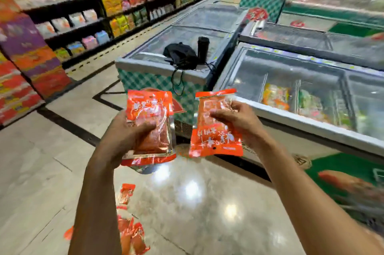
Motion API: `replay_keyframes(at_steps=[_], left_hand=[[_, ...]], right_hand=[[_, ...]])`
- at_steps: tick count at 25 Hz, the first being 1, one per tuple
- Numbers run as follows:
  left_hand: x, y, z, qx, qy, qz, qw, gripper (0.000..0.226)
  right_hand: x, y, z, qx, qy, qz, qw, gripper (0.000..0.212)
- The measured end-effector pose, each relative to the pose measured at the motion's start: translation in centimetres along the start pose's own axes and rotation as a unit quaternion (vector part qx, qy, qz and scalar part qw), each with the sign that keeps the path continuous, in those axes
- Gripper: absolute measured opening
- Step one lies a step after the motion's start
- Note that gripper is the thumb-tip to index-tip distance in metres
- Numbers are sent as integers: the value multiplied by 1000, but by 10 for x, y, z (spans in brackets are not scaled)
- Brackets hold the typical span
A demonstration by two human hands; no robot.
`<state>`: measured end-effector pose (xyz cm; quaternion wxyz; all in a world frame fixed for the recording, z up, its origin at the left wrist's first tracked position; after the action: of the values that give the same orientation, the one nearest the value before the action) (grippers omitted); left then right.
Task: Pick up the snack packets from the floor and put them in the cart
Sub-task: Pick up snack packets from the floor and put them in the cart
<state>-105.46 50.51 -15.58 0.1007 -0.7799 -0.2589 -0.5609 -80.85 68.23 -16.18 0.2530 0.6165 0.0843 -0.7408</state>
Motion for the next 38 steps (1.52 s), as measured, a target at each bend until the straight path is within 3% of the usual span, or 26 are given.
replay_keyframes(at_steps=[9, 14, 17, 19, 23, 28, 34, 38], left_hand=[[111, 51, 201, -148, -2, 46, 988, 37], [146, 103, 343, -195, 10, 63, 979, 25], [153, 127, 431, -216, 21, 62, 974, 34], [154, 139, 485, -234, 14, 71, 970, 35], [155, 142, 597, -271, -27, 92, 958, 57], [163, 124, 749, -351, -33, 93, 931, 61], [163, 117, 918, -404, -34, 46, 913, 34], [120, 106, 1009, -375, -77, -30, 923, 42]], right_hand=[[-62, 142, -213, 115, -72, -28, 990, 31], [-72, 222, -346, 155, -66, -26, 985, 48], [-73, 262, -425, 184, -61, -24, 981, 61], [-70, 280, -473, 204, -67, -25, 976, 54], [-55, 296, -571, 258, -70, -27, 963, 42], [-39, 293, -695, 317, -69, -30, 946, 36], [-20, 272, -837, 347, -20, 8, 938, 31], [16, 258, -931, 362, -56, 68, 928, 29]])
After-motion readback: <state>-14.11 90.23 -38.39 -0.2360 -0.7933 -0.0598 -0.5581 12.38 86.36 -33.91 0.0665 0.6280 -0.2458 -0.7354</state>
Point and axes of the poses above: each hand's wrist, its own y-axis away from the middle knuckle, its own z-axis out of the palm, x = y × z, the point moved 7 cm from there along -y, towards the middle knuckle, and after that the axes turned 13 degrees about -y, right-handed, at the moved point
